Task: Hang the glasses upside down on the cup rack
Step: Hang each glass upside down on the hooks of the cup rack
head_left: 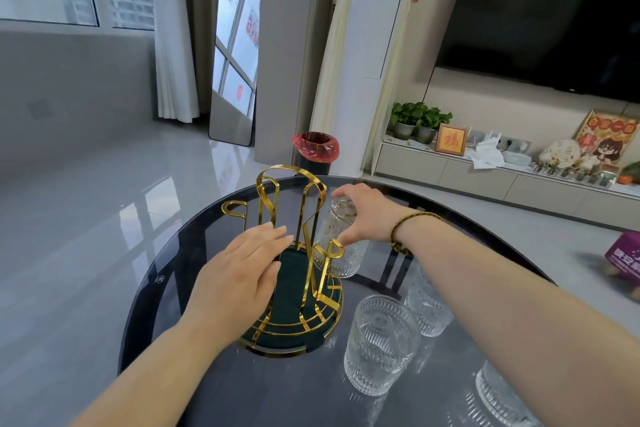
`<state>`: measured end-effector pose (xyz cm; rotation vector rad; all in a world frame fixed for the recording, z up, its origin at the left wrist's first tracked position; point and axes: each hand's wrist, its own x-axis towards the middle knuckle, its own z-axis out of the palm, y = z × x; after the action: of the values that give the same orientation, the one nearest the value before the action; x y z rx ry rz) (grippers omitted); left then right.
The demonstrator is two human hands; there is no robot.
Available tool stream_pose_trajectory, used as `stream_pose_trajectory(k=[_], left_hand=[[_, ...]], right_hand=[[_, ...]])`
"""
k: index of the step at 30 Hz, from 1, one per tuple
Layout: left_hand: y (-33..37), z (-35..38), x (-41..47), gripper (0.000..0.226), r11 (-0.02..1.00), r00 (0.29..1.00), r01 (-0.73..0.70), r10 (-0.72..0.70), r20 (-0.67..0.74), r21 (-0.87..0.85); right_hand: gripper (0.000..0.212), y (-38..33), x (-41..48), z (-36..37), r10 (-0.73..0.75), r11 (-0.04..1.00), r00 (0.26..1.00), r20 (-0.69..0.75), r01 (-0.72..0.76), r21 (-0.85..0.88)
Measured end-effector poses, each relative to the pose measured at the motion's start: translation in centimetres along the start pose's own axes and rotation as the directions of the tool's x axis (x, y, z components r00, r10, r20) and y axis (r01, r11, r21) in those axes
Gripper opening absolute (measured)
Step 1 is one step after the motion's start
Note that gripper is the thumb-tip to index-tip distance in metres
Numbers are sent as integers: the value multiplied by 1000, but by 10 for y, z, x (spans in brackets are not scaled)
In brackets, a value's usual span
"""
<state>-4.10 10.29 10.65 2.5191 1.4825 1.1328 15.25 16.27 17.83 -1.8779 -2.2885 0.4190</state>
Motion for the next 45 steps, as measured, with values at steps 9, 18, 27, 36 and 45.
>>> stream_pose_trajectory(k=[9, 18, 27, 36, 45], left_hand=[[-2, 3, 2, 37, 1000, 1000, 10, -9, 7, -24], [-1, 4, 3, 46, 997, 999, 28, -26, 32, -69], [33, 8, -6, 52, 994, 1000, -17, 17, 2, 111], [61, 29, 7, 42, 988, 975, -117, 94, 202, 106], [60, 28, 9, 39, 990, 969, -110, 87, 233, 85]], right_hand=[[81, 4, 4, 6, -1, 1000, 1000, -4, 1, -31], [85, 12, -26, 3, -4, 983, 988, -152, 31, 180], [79, 56, -132, 52, 191, 799, 930, -313, 38, 600], [100, 50, -156, 155, 406, 598, 886, -223, -74, 798], [107, 39, -130, 173, 518, 692, 819, -247, -232, 684]])
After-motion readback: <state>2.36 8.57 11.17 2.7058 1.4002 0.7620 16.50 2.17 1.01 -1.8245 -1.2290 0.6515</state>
